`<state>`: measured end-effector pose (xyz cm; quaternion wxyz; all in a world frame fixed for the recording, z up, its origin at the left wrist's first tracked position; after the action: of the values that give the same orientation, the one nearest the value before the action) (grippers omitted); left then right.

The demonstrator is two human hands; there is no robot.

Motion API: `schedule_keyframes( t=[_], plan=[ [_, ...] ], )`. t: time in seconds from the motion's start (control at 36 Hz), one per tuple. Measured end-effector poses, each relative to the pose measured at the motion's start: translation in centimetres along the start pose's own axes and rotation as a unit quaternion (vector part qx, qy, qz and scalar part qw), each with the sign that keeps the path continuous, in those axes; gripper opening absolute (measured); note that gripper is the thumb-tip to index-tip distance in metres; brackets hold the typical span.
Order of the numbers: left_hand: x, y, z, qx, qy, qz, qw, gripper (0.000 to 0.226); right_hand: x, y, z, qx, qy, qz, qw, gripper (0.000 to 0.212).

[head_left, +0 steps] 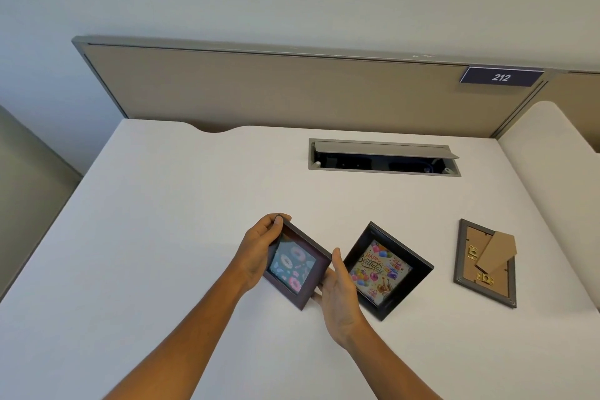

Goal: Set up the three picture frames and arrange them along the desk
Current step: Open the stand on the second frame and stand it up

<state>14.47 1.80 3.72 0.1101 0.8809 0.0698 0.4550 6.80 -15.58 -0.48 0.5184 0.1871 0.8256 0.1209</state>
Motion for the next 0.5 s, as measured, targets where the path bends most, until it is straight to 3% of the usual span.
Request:
schedule_keyframes(
  t=[0.17,0.36,0.42,0.5],
  plan=[
    [0.0,0.2,-0.5,0.026,0.039,0.046,0.998,0.042,-0.4,-0.4,-0.4,-0.002,-0.010,-0.033,0.999,0.082],
    [-1.3,-0.3,-2.4,0.132,0.107,0.165,0.972,0.055,-0.9,-1.1,-1.5,-0.021,-0.015,-0.105,0.994,0.083],
    [-1.7,-0.5,-2.9,0.167,0.135,0.212,0.954,0.061,-1.1,-1.8,-1.7,-0.008,-0.034,-0.144,0.989,0.074],
    [-2.2,-0.7,-3.7,0.223,0.187,0.300,0.908,0.070,-1.9,-2.6,-2.3,0.000,-0.125,-0.267,0.956,0.040]
  ],
)
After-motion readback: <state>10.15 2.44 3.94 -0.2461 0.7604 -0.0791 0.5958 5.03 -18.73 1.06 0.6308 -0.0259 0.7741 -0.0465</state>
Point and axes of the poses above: each hand's wrist, its own z-axis towards the middle knuckle, its own y-axis out of the palm, x = y × z, the point moved 5 cm from there along z, towards the middle knuckle, and after that the axes turned 12 degrees about -y, right-handed, at the moved point
